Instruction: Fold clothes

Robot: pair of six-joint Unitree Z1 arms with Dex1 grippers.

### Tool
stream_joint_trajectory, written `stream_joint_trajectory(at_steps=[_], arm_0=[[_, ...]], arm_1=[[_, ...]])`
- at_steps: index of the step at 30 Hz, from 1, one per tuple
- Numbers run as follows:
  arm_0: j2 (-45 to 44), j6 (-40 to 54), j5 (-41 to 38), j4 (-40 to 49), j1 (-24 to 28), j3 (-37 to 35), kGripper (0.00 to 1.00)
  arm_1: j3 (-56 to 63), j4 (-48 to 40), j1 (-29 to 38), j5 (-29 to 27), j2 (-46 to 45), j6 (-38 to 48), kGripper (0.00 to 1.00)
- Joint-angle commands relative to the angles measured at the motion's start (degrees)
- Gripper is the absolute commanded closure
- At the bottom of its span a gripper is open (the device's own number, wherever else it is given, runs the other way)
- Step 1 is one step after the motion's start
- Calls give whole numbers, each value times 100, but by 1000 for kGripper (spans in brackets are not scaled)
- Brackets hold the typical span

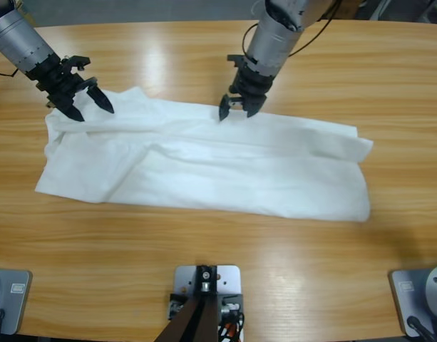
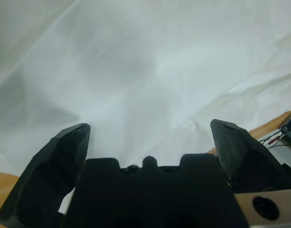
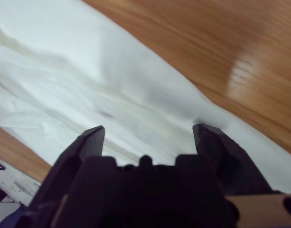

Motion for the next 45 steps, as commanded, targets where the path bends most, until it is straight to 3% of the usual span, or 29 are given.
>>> stream_joint_trajectory(at_steps=[1, 35, 40, 45], arm_0=[[378, -68, 107, -75, -76, 149, 4], [299, -68, 179, -66, -156, 175, 4], [320, -68, 195, -73, -156, 177, 4], [335, -68, 207, -70, -156, 185, 4]], arm_1=[[47, 93, 242, 146, 233, -47, 239], [926, -83, 1247, 234, -623, 688, 234], [1017, -179, 1215, -39, -890, 700, 230], [963, -118, 421, -505, -994, 602, 220]])
